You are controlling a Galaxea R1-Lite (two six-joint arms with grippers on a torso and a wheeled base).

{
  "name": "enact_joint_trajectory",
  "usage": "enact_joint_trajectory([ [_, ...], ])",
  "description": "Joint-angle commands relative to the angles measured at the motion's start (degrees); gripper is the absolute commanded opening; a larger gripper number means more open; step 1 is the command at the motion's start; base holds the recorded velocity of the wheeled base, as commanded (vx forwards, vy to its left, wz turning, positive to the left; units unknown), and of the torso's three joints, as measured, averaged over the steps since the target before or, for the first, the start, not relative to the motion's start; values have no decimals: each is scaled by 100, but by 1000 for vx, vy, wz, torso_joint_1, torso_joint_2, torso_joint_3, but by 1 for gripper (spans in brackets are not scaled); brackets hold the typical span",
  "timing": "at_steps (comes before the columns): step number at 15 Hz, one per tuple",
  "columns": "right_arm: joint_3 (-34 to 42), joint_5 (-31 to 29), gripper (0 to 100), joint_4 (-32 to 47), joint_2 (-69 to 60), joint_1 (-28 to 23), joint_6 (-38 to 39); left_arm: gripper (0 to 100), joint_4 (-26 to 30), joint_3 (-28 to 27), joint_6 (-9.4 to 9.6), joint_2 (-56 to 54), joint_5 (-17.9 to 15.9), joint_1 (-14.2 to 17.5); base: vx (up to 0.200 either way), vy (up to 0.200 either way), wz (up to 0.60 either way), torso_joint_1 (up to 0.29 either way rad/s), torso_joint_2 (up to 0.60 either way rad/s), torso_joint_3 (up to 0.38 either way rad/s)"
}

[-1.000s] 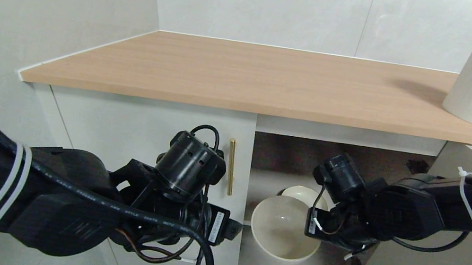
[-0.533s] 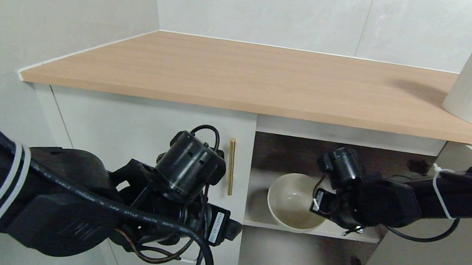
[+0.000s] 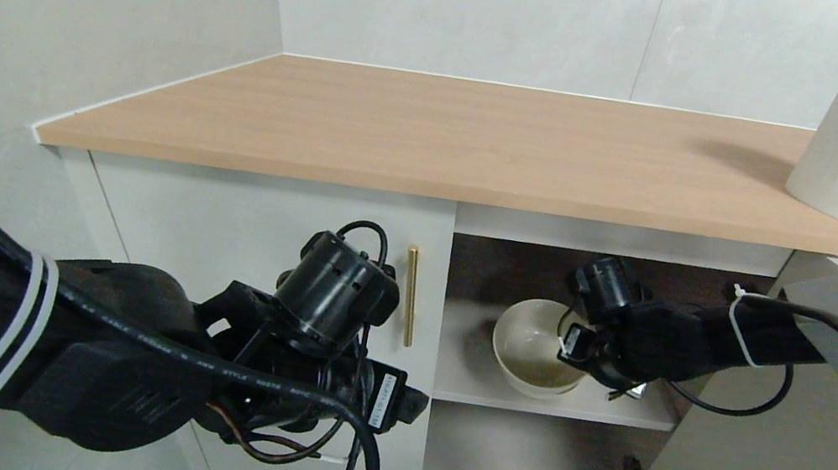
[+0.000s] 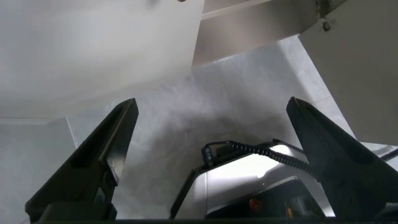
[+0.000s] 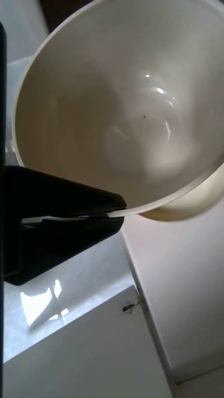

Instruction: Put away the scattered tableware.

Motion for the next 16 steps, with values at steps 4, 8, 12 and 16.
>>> enact_joint_trajectory([
  [4, -238, -45, 0, -146, 414, -121, 3, 100, -1, -1, -3, 11, -3, 2, 0, 0, 0, 0, 0, 0],
  [8, -326, -54, 0, -164, 502, -130, 3, 100, -1, -1, -3, 11, 6, 2, 0, 0, 0, 0, 0, 0],
  [12, -370, -54, 100, -164, 546, -130, 3, 100, -1, -1, -3, 11, 6, 2, 0, 0, 0, 0, 0, 0],
  [16, -361, -45, 100, -164, 529, -121, 3, 100, -1, -10, -3, 11, 6, 11, 0, 0, 0, 0, 0, 0],
])
